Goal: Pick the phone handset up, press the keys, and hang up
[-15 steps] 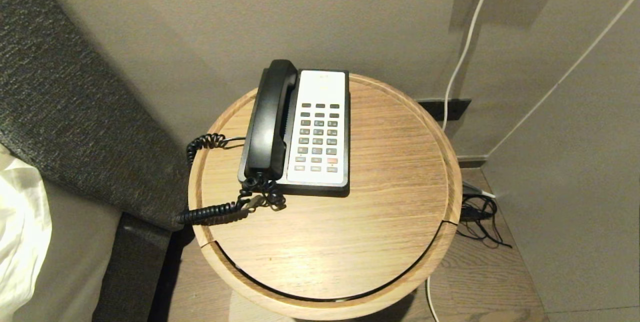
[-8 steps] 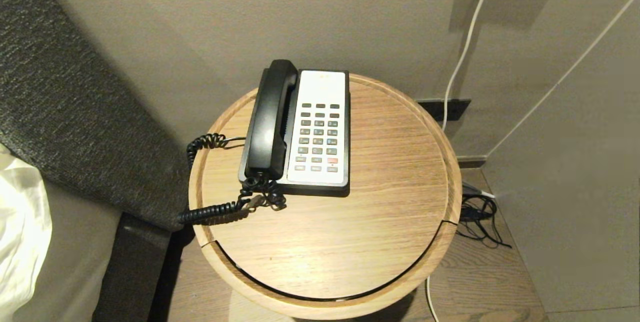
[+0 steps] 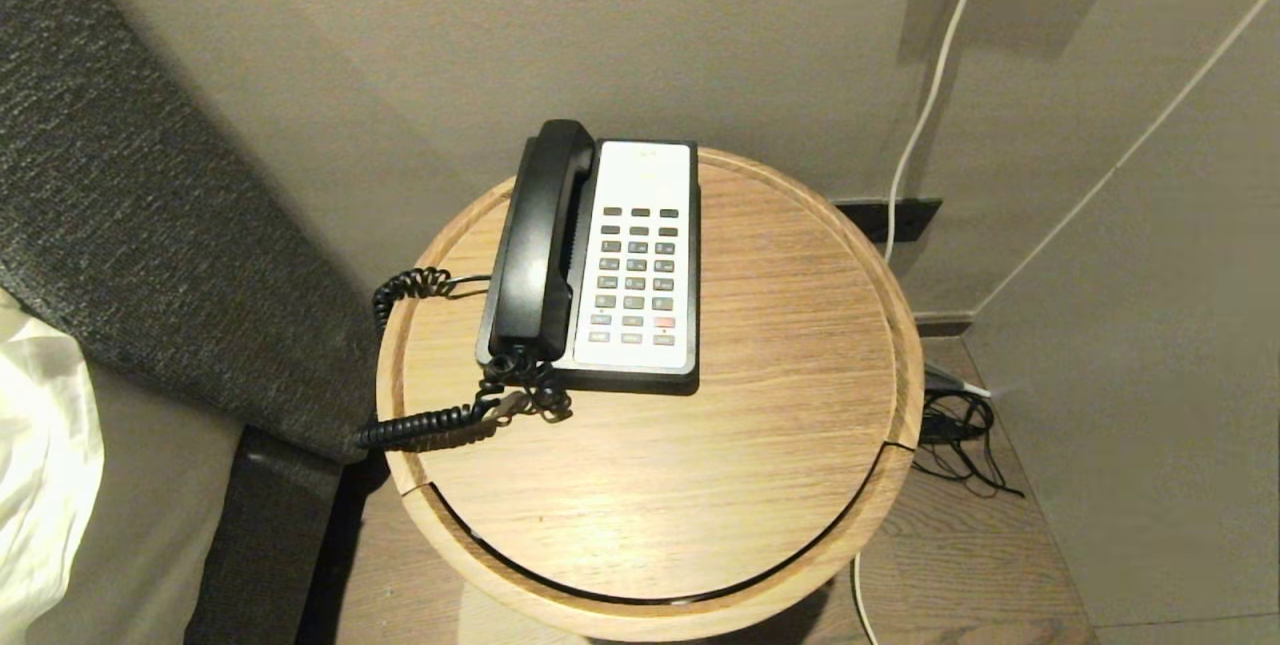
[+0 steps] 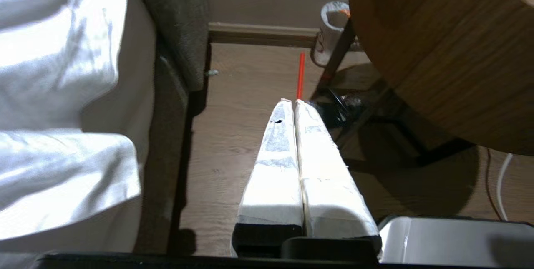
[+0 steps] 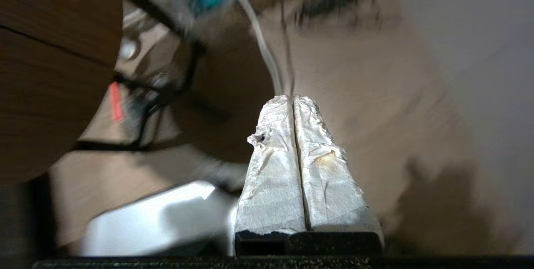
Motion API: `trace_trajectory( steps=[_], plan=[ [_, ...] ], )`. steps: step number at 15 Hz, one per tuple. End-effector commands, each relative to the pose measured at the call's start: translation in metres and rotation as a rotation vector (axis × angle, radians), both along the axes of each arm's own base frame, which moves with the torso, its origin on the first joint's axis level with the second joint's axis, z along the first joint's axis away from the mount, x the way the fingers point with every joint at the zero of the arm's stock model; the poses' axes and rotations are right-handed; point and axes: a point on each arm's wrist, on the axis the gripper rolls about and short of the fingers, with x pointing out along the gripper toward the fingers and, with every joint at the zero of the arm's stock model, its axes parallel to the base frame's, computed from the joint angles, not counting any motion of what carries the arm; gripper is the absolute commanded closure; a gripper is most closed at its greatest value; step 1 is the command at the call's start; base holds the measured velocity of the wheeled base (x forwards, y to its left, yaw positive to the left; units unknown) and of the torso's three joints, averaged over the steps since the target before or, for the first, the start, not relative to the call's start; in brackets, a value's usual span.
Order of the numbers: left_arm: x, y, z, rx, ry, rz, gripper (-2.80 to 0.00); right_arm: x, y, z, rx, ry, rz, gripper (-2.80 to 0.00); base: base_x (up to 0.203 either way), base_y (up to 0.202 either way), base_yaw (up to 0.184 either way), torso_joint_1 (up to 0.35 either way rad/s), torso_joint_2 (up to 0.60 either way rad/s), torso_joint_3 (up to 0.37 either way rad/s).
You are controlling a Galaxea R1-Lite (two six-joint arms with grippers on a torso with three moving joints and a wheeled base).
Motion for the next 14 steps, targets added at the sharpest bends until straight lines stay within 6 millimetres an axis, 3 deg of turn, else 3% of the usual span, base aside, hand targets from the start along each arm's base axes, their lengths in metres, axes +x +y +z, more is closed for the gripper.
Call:
trace_trajectory(
  steps=[1, 4, 7, 11, 14],
  plan=[
    [0.0003, 0.0000, -0.0011, -0.040, 0.004, 0.002, 0.00, 0.0058, 0.0000, -0.0047, -0.173, -0.045, 0.041, 0.00, 0.000, 0.000, 0.000, 0.000, 0.00, 0.000],
    [0.0001, 0.0002, -0.0004, -0.010, 0.000, 0.007, 0.00, 0.0090, 0.0010, -0.0056, -0.207, -0.101, 0.086, 0.00, 0.000, 0.000, 0.000, 0.000, 0.00, 0.000],
    [0.0036, 0.0001, -0.0067, 0.200, -0.011, -0.005, 0.00, 0.0098, 0.0010, -0.0067, -0.234, -0.107, 0.090, 0.00, 0.000, 0.000, 0.000, 0.000, 0.00, 0.000],
    [0.0048, 0.0002, -0.0083, 0.173, -0.023, 0.000, 0.00, 0.0095, 0.0010, -0.0083, -0.243, -0.088, 0.096, 0.00, 0.000, 0.000, 0.000, 0.000, 0.00, 0.000],
    [0.0049, 0.0001, -0.0079, 0.166, -0.028, -0.005, 0.00, 0.0104, 0.0015, -0.0112, -0.354, -0.088, 0.136, 0.00, 0.000, 0.000, 0.000, 0.000, 0.00, 0.000]
  ],
)
